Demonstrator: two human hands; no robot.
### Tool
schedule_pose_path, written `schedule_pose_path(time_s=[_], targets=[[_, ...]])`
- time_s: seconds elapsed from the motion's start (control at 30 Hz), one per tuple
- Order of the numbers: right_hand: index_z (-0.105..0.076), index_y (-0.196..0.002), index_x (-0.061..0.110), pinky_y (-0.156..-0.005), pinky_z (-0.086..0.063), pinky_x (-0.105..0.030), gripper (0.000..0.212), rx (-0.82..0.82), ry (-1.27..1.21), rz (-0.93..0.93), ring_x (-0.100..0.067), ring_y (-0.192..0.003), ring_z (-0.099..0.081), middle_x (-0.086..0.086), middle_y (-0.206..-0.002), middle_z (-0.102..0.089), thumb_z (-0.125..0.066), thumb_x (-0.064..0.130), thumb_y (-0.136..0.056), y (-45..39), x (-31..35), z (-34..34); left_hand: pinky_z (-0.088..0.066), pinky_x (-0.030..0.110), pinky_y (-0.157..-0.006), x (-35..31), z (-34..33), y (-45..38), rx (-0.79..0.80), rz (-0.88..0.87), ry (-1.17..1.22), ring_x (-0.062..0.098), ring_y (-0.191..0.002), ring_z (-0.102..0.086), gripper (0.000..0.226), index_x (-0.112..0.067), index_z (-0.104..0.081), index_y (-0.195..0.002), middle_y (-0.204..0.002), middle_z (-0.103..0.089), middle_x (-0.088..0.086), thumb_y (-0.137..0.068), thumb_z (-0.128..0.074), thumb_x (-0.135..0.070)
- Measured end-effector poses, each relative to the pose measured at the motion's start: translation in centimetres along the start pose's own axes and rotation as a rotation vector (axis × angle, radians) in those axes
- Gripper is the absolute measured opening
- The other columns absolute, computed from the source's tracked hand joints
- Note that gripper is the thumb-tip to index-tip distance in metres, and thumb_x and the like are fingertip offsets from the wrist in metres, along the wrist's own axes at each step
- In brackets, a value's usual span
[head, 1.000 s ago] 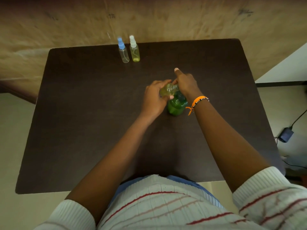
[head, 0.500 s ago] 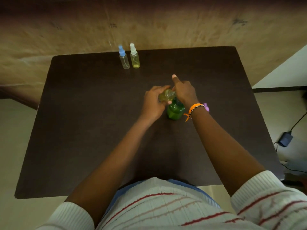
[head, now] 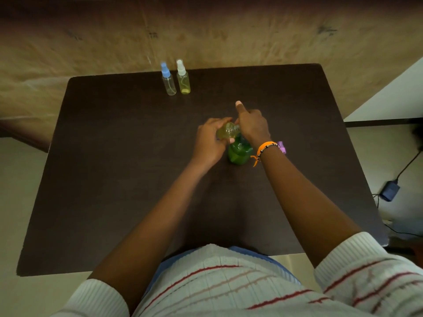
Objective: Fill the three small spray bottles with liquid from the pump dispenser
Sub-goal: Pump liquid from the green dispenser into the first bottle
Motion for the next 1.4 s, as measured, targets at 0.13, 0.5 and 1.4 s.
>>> schedule_pose_path(time_s=[0.13, 0.5, 1.4], targets=[[-0.064, -0.121, 0.009, -0.107, -0.038, -0.047, 0.069, 0.039, -0.04, -0.035, -0.035, -0.124, -0.05, -0.015, -0.132, -0.058, -0.035, 0.064, -0.091, -0.1, -0.1, -0.5, -0.038, 0.032, -0.103, -0.1, 0.2, 0.1, -0.014, -0.003, 0.011, 0.022, -0.113, -0.053, 0.051, -0.012, -0.059, -0.122, -0.119, -0.059, 0.008, -0.073, -0.072, -0.004], [-0.068, -0.113, 0.012, -0.104, -0.041, -0.046, 0.077, -0.007, -0.082, -0.032, -0.034, -0.117, -0.056, -0.013, -0.123, -0.064, -0.033, 0.07, -0.077, 0.3, -0.1, -0.2, -0.04, 0.03, -0.102, 0.1, -0.2, -0.1, -0.012, -0.014, 0.026, 0.022, -0.11, -0.055, 0.053, -0.011, -0.06, -0.121, -0.117, -0.06, 0.009, -0.07, -0.071, -0.001], [-0.063, -0.123, 0.01, -0.106, -0.039, -0.046, 0.077, 0.021, -0.052, -0.086, -0.034, -0.123, -0.052, -0.014, -0.129, -0.061, -0.03, 0.068, -0.084, -0.1, -0.8, -0.3, -0.041, 0.033, -0.102, 0.6, -0.5, -0.2, 0.001, 0.015, 0.051, 0.023, -0.111, -0.056, 0.054, -0.011, -0.06, -0.121, -0.118, -0.059, 0.01, -0.069, -0.073, -0.002]])
Point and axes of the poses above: each hand's wrist, its own y-axis away from the middle knuckle, its own z-axis out of the back of the hand, x = y × z, the point moved 10 cm from there along -y, towards the middle knuckle
